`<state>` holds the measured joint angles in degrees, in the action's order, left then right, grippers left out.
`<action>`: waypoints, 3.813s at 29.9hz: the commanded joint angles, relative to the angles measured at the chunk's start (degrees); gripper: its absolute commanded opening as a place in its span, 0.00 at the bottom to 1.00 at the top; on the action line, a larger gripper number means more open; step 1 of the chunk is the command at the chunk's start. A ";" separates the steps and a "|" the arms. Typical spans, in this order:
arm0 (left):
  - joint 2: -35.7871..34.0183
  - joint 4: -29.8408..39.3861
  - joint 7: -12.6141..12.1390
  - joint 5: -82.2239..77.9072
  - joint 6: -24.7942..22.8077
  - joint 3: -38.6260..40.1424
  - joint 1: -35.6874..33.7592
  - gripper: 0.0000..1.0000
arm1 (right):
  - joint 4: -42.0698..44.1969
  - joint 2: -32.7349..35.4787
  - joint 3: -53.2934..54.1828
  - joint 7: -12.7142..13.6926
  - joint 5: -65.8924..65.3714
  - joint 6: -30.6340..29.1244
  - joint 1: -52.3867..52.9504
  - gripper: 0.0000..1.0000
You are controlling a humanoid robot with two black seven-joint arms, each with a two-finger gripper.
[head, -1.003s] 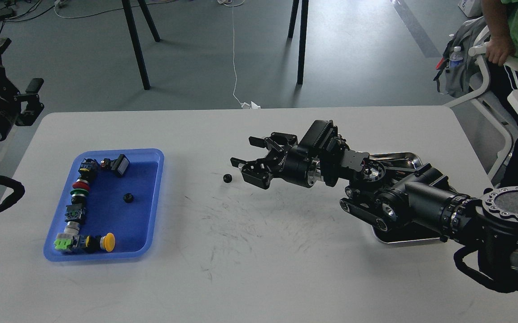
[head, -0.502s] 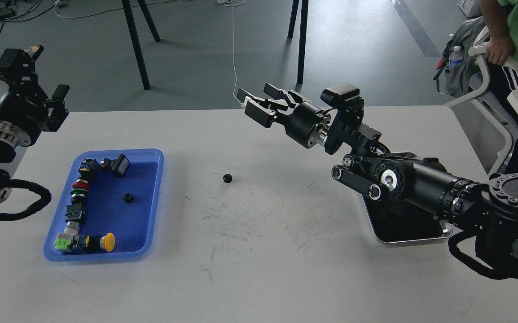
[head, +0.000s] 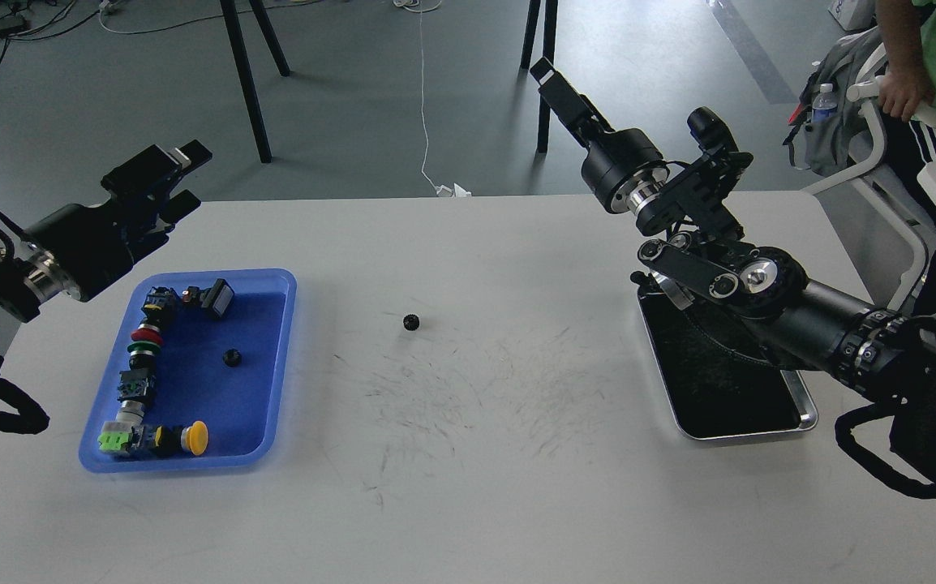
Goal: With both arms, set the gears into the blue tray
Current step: 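Raise the right arm back above the metal tray, then swing the left gripper over the blue tray toward the gear, then lower the open left gripper onto the black gear on the table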
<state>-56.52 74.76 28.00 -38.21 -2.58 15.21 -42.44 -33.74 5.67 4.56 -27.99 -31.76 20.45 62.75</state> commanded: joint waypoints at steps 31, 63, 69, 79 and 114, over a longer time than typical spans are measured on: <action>-3.07 7.07 0.00 -26.46 -4.80 -21.18 -23.91 0.98 | -0.10 5.93 0.71 4.61 9.44 -5.60 -2.89 0.96; 22.94 -3.29 0.00 -23.18 -1.00 -35.87 -37.37 0.98 | -3.35 10.32 13.37 4.79 9.53 -3.40 -9.40 0.97; 23.21 -4.80 0.00 -14.80 -8.13 -32.98 -37.28 0.98 | -3.27 10.32 13.46 4.70 9.53 -3.40 -9.75 0.97; 23.29 -4.89 0.00 -15.67 -1.73 -33.14 -32.71 0.98 | -3.18 10.50 14.25 4.79 9.53 -3.40 -9.93 0.97; 36.92 -22.11 0.00 -42.56 7.42 -40.00 -26.56 0.77 | -4.06 10.50 22.60 10.76 11.37 -3.14 -13.53 0.98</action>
<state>-20.06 53.38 28.00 -80.62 4.64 -24.81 -70.20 -37.74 16.18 27.16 -17.22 -20.38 17.19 49.35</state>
